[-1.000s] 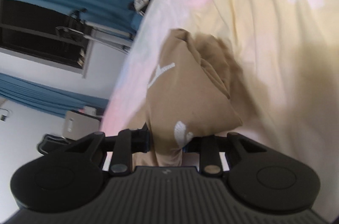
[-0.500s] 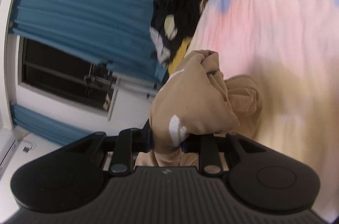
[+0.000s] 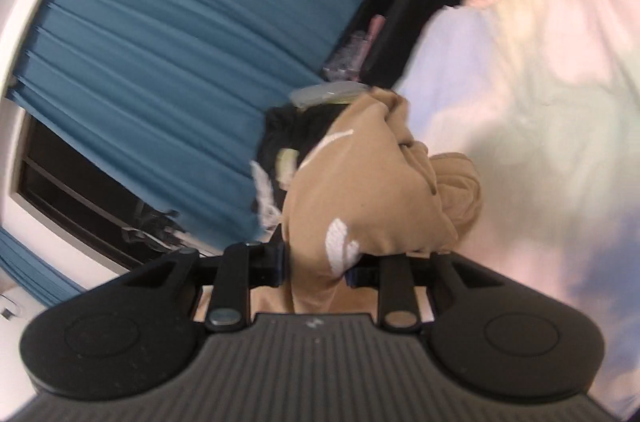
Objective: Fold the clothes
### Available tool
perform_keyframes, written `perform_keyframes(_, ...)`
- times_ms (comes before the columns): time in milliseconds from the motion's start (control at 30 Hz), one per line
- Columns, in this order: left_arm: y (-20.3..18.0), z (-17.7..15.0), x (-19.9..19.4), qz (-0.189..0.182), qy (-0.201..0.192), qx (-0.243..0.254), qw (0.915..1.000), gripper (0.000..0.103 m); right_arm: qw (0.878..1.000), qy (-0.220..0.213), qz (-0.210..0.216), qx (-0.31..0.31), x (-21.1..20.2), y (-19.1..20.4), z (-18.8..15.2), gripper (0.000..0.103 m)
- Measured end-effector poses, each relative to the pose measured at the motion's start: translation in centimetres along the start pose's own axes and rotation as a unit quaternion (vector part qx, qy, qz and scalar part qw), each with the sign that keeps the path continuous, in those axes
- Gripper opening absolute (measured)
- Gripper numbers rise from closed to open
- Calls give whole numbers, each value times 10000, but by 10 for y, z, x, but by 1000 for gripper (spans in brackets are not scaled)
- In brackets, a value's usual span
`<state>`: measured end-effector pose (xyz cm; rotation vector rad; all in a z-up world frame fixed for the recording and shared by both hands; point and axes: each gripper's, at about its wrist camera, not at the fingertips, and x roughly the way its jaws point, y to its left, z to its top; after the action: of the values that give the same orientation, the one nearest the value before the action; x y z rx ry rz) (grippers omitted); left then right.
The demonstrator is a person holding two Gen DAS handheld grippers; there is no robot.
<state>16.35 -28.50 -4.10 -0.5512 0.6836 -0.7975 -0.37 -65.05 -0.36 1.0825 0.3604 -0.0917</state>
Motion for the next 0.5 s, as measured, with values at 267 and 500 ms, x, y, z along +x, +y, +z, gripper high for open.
perform_keyframes(267, 60, -60, 33, 570, 1082, 533, 9911, 30, 9929, 863, -793, 211, 17, -128, -71, 30)
perform_keyframes(500, 39, -60, 23, 751, 1180, 531, 9887, 46, 9935, 719, -860, -212, 18, -124, -75, 44)
